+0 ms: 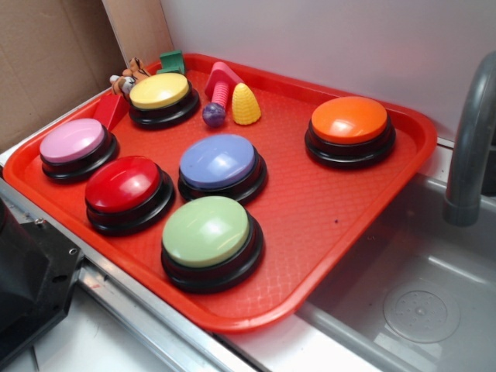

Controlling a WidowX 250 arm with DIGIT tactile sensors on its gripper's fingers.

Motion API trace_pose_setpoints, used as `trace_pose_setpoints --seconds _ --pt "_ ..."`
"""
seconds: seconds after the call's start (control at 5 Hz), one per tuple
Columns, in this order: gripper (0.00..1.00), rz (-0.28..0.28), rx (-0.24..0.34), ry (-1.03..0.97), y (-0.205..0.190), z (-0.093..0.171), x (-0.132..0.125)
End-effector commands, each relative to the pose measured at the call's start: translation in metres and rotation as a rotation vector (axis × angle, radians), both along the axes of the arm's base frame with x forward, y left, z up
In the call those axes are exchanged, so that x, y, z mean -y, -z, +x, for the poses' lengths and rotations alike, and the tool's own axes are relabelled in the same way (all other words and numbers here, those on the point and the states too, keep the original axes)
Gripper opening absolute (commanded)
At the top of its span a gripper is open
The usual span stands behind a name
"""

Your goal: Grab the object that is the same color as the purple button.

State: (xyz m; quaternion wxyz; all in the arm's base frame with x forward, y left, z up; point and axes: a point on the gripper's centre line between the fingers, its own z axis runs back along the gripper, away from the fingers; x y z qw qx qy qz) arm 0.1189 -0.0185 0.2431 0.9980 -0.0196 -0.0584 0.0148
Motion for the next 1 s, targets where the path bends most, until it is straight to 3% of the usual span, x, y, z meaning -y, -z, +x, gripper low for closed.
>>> trace_pose_setpoints --seconds 0.0,0.2,0.4,0.8 --pt "1.0 0.0 0.0 0.0 0.0 0.0 0.0" --pt "1.0 0.02 0.018 -0.04 0.022 0.023 -0.003" --pt "1.0 0.083 0.026 -0.132 0.041 0.049 -0.006" --pt "1.0 0.124 0.0 -0.28 0.094 0.1 -0.022"
